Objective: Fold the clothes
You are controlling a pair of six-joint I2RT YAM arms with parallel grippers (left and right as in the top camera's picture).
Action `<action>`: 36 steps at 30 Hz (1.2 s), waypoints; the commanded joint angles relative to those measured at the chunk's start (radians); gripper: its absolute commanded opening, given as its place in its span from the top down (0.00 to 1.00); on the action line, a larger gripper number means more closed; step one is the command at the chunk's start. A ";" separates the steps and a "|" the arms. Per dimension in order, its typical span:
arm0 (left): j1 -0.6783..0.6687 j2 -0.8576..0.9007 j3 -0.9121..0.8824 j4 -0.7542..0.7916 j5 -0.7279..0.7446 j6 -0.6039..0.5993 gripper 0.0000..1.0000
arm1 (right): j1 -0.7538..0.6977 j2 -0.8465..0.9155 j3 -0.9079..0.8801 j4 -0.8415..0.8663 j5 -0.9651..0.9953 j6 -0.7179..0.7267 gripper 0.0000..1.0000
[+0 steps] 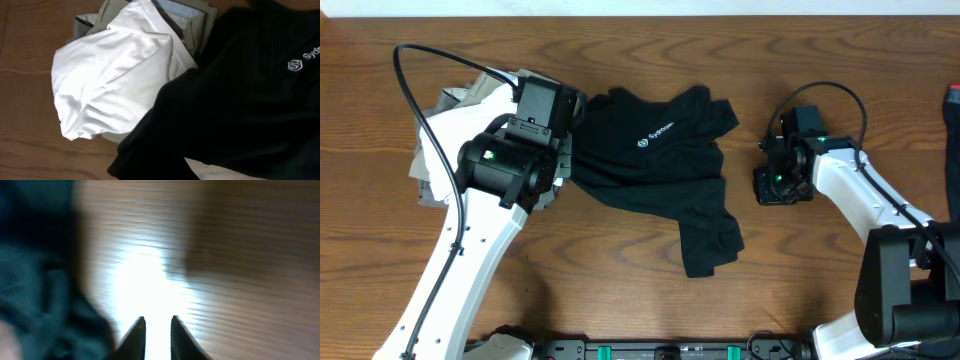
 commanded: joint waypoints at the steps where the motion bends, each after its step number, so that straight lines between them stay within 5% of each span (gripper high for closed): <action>1: 0.004 -0.015 0.030 0.005 -0.035 -0.024 0.94 | 0.015 -0.011 0.003 0.005 -0.350 -0.138 0.68; 25: 0.004 -0.016 0.030 0.008 -0.035 -0.024 0.94 | 0.168 0.084 -0.006 0.089 -0.190 -0.080 0.64; 36: 0.004 -0.016 0.030 0.008 -0.035 -0.024 0.94 | 0.168 0.093 -0.006 0.148 -0.293 -0.080 0.79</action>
